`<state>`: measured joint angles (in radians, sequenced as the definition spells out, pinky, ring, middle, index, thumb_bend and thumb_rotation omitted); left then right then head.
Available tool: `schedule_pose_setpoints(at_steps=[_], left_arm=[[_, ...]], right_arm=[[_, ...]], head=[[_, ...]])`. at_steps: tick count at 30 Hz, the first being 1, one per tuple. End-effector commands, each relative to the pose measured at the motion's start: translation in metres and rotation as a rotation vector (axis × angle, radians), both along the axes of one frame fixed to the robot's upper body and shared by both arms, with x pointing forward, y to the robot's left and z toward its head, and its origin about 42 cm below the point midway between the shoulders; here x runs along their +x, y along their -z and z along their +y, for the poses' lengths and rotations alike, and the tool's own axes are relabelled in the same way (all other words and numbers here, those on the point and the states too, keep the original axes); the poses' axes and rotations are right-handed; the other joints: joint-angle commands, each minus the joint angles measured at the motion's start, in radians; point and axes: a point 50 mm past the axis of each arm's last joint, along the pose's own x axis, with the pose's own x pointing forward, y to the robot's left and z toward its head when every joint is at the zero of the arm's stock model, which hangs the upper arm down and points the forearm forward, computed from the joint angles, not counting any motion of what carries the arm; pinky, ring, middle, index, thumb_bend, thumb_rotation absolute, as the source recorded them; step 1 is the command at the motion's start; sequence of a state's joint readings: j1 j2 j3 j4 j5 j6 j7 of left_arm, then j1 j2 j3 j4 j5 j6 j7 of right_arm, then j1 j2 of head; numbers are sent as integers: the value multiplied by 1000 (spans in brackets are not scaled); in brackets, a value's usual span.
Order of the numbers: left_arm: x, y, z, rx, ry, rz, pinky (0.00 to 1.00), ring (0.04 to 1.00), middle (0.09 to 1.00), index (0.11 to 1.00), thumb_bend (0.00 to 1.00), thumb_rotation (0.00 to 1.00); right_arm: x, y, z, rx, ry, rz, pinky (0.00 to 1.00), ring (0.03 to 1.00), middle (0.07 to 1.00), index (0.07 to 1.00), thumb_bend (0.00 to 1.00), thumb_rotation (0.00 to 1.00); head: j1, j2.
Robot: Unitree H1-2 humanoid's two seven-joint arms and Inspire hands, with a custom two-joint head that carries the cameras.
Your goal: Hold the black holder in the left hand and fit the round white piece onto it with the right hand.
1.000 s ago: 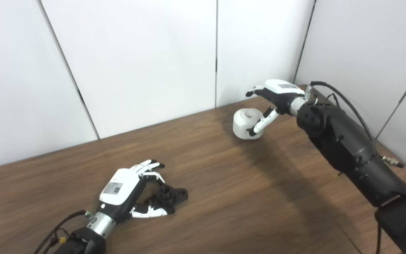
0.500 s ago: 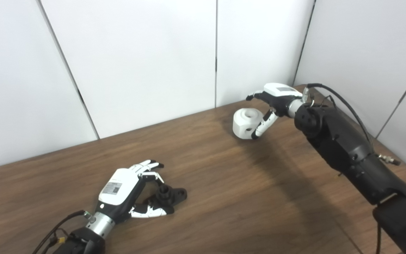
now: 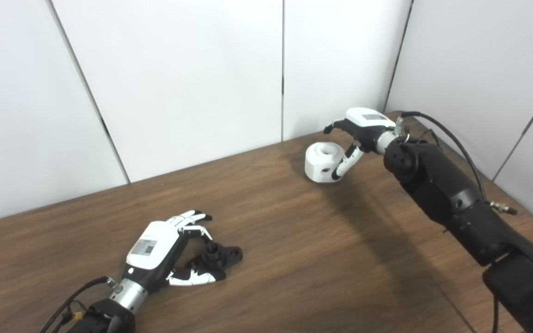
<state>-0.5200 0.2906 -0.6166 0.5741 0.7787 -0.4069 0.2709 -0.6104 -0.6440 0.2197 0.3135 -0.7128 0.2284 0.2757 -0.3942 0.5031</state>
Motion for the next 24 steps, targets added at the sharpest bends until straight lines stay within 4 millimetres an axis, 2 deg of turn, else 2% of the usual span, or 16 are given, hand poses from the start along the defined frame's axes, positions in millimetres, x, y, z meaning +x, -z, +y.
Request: schedule_pose_setpoints(at_steps=[1,12,17,20,24], left_arm=[[-20,48,65,229,-120,128,831,886,842,484,520,82],[-23,49,66,229,-124,128,832,883,845,483,520,83],[-23,48,66,229,-123,135,844,883,846,483,521,82],[-23,47,66,228,-123,141,844,885,846,483,521,82],[-23,48,67,222,-124,137,839,885,843,483,521,81]], right_arm=[[10,-33,1,-13,-26,-121,713,857,865,784,912,231],[14,-27,13,-40,-20,-77,761,827,864,754,907,262],[13,-24,17,-53,-25,-46,745,823,870,728,902,265],[12,-23,17,-55,-28,-34,792,834,872,727,900,271],[11,-20,16,-52,-32,-29,731,835,869,715,911,269]], head=[[-1,1],[0,7],[1,14],[1,14],[1,20]])
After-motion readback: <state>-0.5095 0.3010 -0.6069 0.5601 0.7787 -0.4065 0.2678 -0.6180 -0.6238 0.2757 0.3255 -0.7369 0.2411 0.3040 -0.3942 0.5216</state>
